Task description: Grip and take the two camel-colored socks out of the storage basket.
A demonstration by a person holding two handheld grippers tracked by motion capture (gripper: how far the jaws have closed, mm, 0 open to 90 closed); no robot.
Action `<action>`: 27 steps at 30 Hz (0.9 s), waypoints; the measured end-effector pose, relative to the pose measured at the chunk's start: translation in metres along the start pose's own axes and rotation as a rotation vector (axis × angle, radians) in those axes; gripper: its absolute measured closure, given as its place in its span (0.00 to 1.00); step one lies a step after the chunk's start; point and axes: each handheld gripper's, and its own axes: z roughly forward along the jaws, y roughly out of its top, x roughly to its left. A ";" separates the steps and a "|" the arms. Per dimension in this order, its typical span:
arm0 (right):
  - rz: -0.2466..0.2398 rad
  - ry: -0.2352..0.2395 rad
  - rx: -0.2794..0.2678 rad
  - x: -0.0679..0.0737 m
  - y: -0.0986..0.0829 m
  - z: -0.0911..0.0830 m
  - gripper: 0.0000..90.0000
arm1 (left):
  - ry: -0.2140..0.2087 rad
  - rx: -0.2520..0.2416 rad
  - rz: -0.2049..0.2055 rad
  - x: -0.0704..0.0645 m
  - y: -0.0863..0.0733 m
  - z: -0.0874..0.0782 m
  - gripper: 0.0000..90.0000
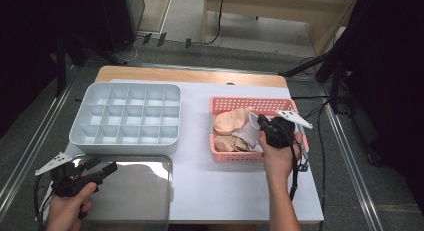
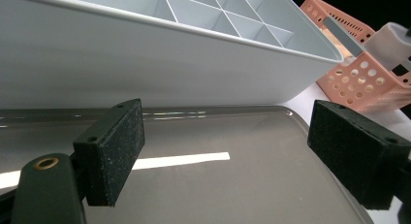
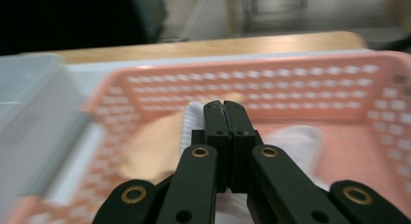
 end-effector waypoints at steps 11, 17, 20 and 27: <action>0.103 -0.075 0.154 -0.032 -0.010 0.024 0.60 | 0.010 0.004 -0.005 0.002 -0.001 0.002 0.16; 0.117 0.039 0.276 -0.026 -0.013 0.025 0.58 | 0.012 0.012 -0.002 0.002 -0.003 0.002 0.16; 0.085 0.080 0.359 -0.018 -0.017 0.033 0.52 | 0.015 0.007 -0.001 0.002 -0.002 0.002 0.16; 0.051 -0.004 0.490 -0.012 -0.026 0.052 0.47 | 0.018 0.011 0.000 0.003 -0.003 0.002 0.16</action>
